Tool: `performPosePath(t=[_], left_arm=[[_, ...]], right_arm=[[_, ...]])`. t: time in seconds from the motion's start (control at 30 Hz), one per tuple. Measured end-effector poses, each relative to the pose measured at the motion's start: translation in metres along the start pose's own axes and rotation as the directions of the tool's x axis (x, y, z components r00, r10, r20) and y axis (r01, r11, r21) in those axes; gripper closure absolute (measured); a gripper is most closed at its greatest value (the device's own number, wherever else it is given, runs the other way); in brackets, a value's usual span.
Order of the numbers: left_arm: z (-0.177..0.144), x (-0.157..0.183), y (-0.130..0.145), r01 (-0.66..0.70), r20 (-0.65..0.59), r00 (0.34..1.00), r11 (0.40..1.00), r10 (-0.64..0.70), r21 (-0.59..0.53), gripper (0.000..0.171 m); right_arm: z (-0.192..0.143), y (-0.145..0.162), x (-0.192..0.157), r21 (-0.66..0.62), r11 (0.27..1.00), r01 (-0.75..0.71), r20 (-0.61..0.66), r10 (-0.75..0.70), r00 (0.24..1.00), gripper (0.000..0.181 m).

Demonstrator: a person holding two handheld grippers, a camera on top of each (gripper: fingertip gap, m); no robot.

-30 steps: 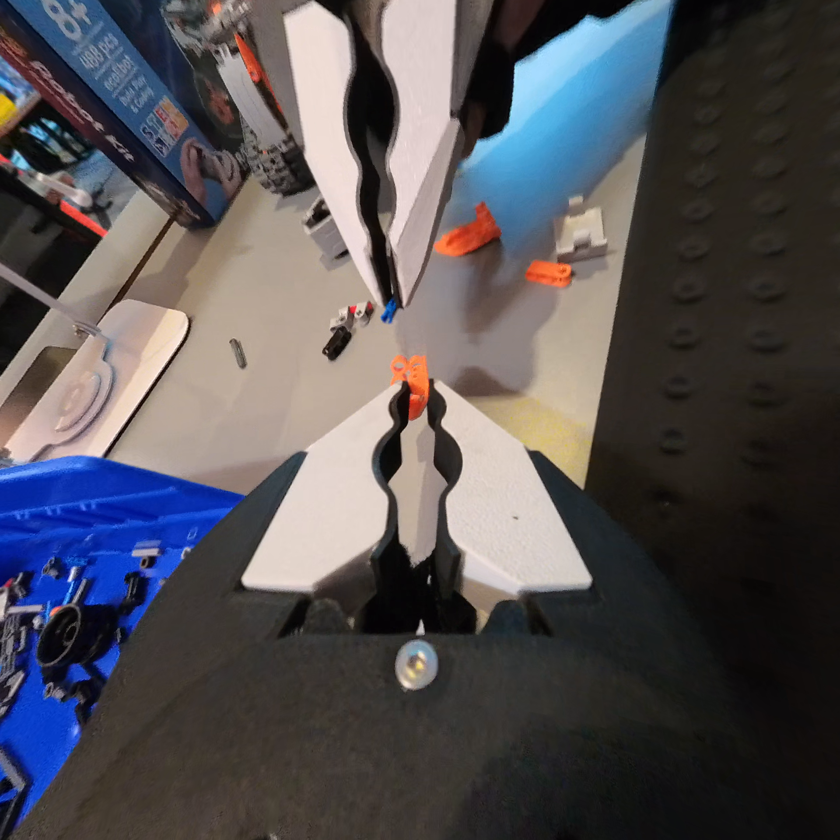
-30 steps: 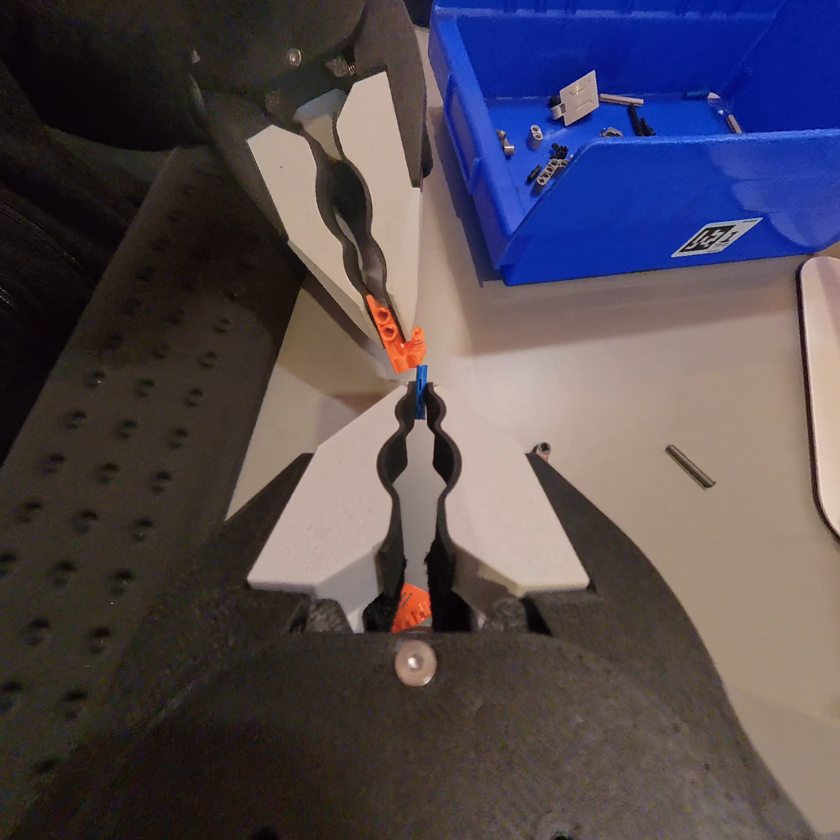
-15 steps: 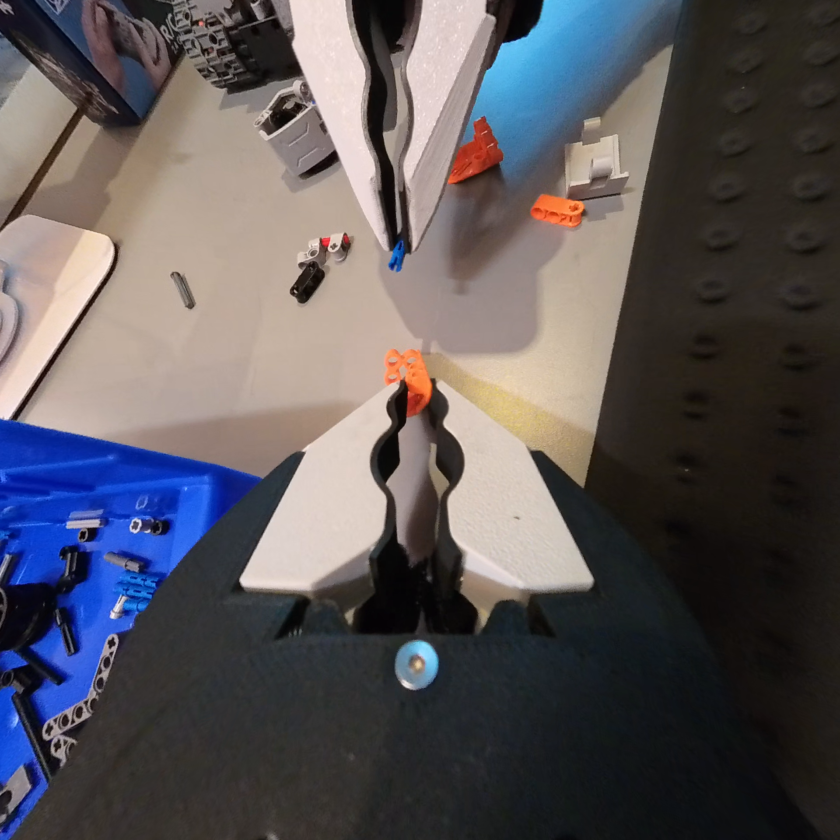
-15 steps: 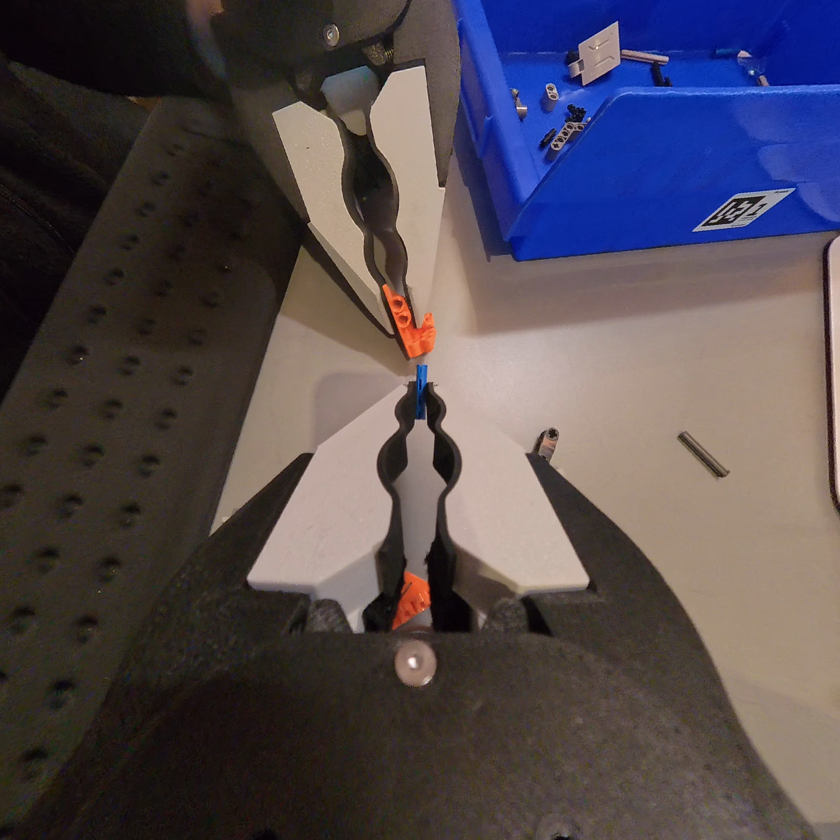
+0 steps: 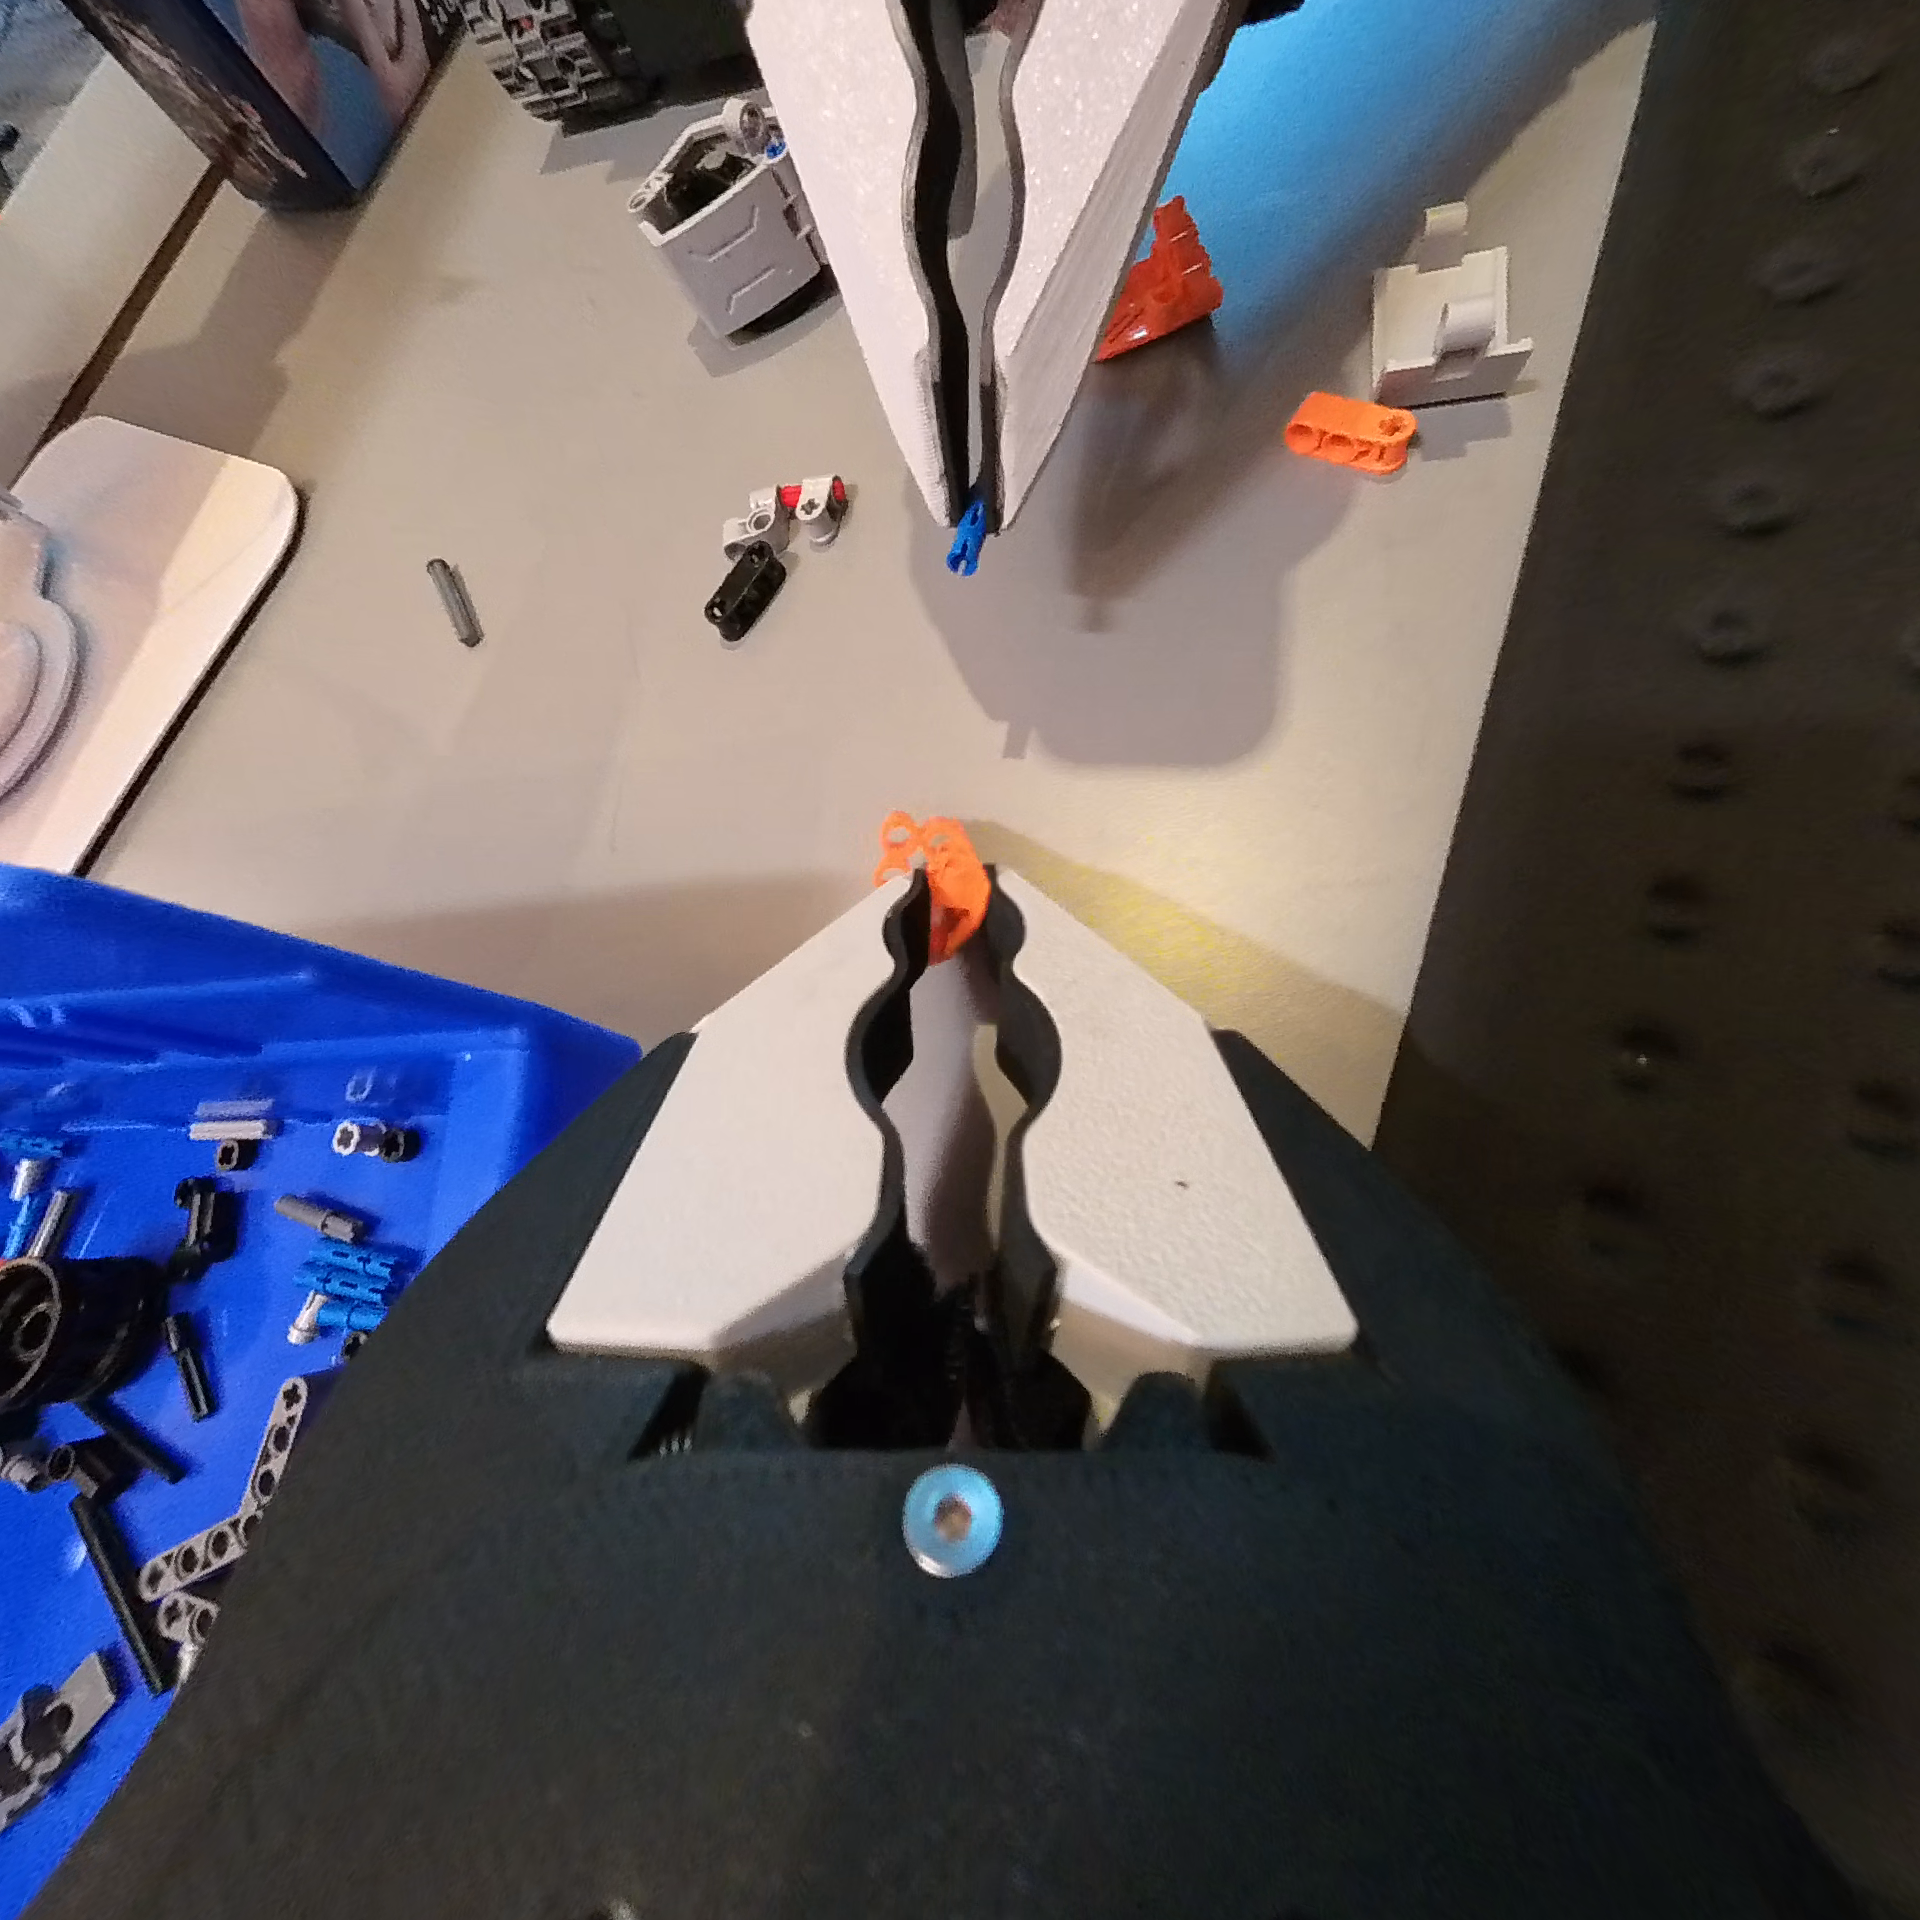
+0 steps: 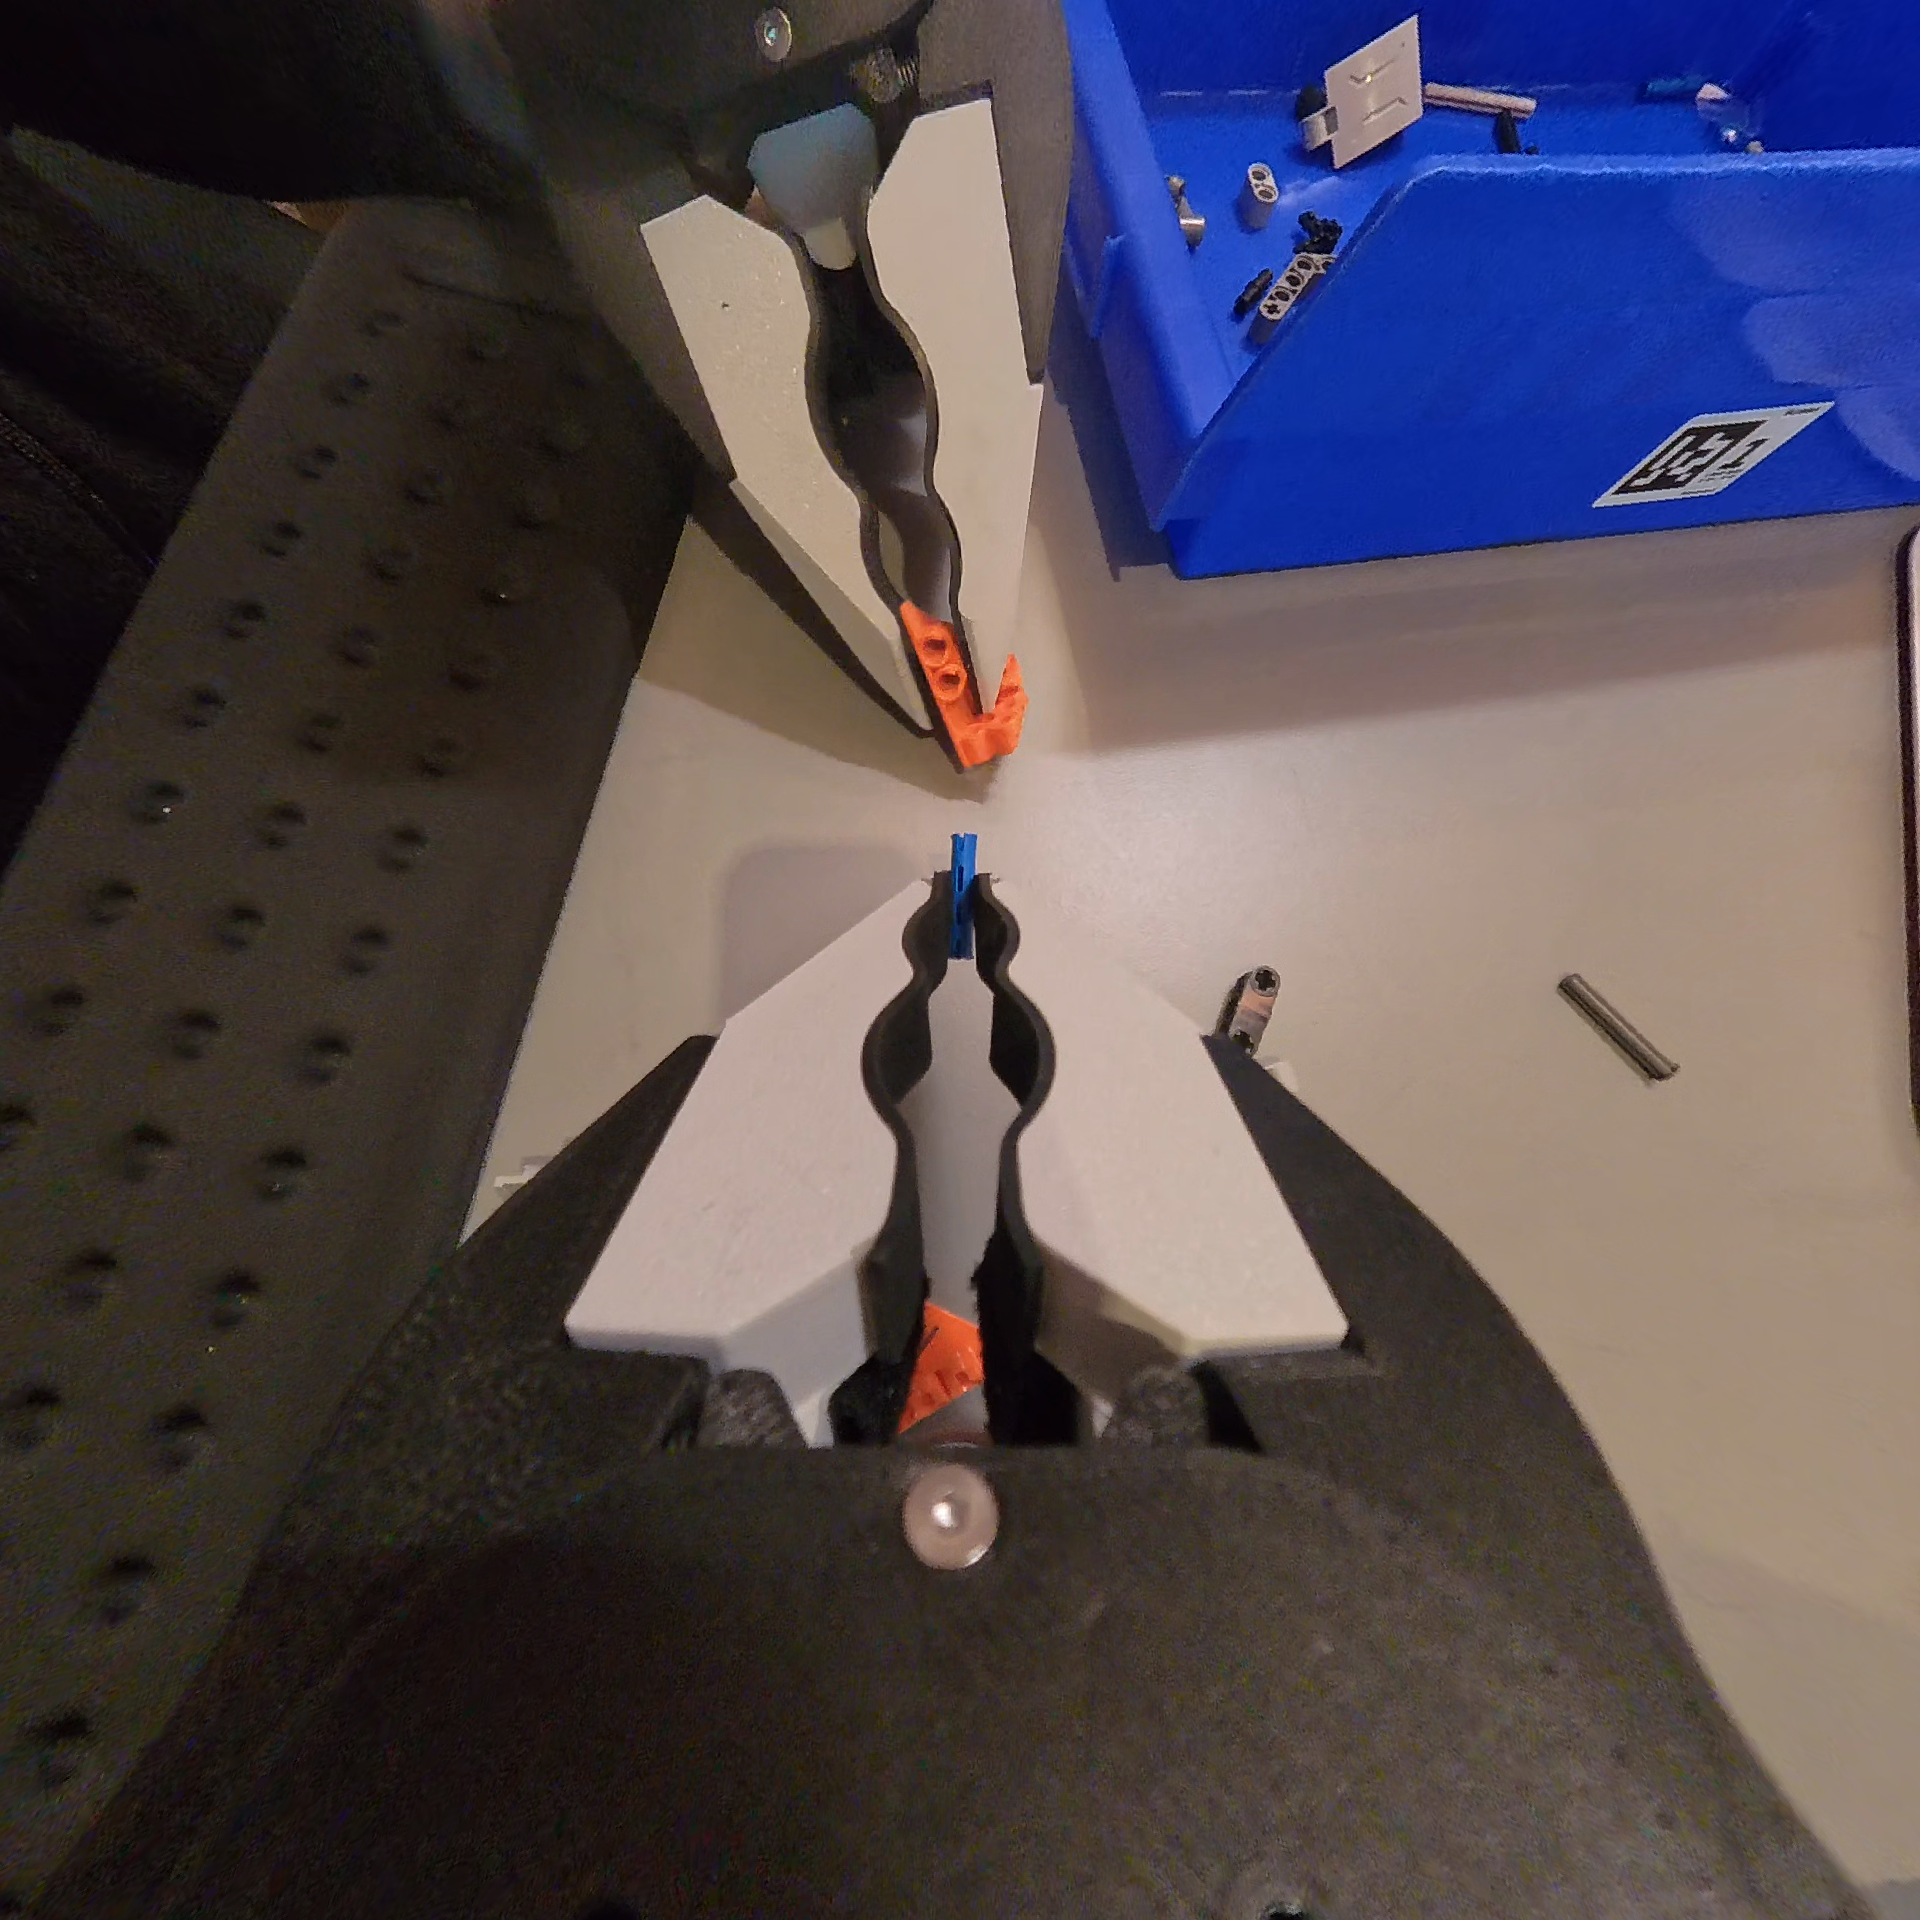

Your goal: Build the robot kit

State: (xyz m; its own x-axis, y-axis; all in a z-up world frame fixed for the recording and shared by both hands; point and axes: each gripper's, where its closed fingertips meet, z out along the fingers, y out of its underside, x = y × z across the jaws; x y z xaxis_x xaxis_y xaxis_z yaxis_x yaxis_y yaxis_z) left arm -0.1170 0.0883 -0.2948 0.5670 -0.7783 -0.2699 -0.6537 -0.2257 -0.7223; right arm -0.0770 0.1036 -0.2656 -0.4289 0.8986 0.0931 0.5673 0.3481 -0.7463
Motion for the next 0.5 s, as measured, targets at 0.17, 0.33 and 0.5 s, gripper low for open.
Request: performPosePath(t=[0.17,0.33,0.5], left_arm=[[0.000,0.003,-0.002,0.006,-0.022,1.000,1.000,-0.006,0.010,0.166],[0.000,0.008,-0.008,0.025,-0.063,0.998,0.999,-0.023,0.038,0.168],[0.002,0.013,-0.012,0.029,-0.103,0.994,0.999,-0.024,0.044,0.167]], right_arm=[[0.001,0.001,0.001,-0.004,1.000,-0.003,-0.002,0.003,1.000,0.180],[0.001,0.003,0.002,-0.008,1.000,-0.008,-0.008,0.008,1.000,0.180],[0.002,0.005,0.003,-0.023,1.000,-0.004,-0.011,0.004,1.000,0.180]])
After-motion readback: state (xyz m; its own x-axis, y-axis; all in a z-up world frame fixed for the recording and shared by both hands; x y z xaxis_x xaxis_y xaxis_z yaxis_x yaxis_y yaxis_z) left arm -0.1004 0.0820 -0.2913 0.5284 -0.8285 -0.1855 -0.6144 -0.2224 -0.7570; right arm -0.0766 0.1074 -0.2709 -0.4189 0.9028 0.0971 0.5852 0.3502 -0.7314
